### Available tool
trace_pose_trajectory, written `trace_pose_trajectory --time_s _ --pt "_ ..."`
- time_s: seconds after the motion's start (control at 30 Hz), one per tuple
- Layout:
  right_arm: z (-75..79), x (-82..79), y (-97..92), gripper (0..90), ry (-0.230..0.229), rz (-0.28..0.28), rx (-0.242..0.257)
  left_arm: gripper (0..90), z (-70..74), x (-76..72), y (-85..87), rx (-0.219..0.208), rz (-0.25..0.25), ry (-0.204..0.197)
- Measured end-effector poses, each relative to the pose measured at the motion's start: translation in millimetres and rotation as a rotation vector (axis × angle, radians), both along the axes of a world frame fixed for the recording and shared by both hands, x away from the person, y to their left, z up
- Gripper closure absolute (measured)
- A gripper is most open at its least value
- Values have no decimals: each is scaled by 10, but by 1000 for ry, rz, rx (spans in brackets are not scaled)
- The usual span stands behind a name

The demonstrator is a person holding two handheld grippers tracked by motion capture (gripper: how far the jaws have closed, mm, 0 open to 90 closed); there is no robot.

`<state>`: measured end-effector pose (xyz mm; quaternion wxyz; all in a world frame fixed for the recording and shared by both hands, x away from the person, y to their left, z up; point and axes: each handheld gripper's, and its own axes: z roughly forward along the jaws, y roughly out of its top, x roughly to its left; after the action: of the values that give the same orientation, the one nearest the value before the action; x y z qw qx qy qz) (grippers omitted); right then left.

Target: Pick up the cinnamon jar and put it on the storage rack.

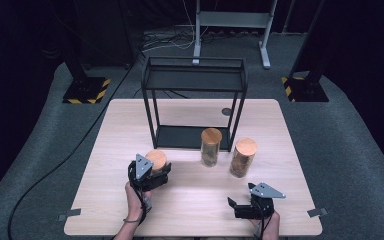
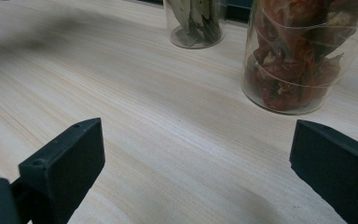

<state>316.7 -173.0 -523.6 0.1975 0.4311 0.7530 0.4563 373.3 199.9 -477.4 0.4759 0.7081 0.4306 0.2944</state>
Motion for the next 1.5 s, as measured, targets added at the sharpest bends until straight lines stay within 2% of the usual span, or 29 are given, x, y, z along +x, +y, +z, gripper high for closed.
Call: trace_pose_trajectory --time_s 0.83,1.5 --pt "-1 6 11 24 6 1 -10 252 12 229 -97 -21 -17 21" --pt "-1 4 12 25 4 -2 -12 252 -16 364 -119 -12 -18 30"
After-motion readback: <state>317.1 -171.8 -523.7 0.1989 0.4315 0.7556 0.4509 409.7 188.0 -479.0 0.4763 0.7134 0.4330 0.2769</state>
